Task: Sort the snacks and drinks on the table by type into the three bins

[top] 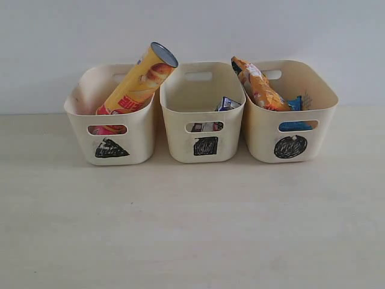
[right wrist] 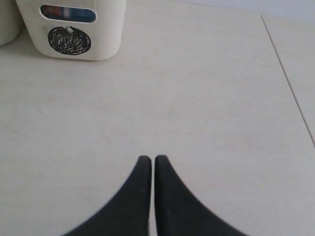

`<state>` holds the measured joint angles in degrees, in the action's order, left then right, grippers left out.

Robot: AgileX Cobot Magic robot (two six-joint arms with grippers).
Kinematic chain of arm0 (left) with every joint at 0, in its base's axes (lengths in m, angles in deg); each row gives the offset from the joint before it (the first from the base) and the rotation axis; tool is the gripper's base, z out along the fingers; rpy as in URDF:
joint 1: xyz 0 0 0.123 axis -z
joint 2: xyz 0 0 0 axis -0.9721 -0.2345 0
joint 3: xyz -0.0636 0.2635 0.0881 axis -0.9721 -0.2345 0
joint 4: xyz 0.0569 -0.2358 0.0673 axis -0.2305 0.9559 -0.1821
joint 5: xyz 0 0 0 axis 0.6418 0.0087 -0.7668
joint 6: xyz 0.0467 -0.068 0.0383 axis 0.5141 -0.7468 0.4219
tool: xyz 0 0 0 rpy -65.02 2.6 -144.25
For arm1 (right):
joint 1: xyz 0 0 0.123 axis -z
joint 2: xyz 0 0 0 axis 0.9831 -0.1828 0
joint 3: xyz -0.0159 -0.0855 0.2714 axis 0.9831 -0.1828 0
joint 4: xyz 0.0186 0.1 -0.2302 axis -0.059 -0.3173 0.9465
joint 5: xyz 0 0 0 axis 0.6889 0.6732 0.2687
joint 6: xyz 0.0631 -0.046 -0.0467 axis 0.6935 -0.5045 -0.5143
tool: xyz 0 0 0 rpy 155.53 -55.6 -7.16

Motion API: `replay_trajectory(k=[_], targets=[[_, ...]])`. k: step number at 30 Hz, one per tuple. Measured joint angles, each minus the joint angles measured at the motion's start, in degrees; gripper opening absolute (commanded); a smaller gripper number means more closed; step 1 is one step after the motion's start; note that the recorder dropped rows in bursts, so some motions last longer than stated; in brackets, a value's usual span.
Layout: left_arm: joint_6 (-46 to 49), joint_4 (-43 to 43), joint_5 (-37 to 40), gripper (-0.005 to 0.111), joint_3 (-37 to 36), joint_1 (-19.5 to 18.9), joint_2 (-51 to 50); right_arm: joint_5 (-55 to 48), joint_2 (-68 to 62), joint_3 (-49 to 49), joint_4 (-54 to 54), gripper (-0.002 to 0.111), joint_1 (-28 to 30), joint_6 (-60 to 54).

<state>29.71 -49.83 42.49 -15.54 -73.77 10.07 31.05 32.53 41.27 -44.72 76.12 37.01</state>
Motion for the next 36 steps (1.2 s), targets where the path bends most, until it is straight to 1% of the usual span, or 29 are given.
replay_trajectory(k=[4,11,25,36], targets=[[0.00,0.00,0.00,0.004,0.00,0.00,0.00,2.55,5.45,-4.16,0.09,0.000,0.00,0.00],[0.00,0.00,0.00,0.004,0.00,0.00,0.00,3.30,14.61,-8.88,0.09,0.000,0.00,0.00],[0.00,0.00,0.00,0.004,0.00,0.00,0.00,5.30,17.31,-9.78,-0.21,0.000,0.00,-0.20],[0.00,0.00,0.00,0.004,0.00,0.00,0.00,10.57,29.66,-18.51,-6.18,0.000,0.00,-4.24]])
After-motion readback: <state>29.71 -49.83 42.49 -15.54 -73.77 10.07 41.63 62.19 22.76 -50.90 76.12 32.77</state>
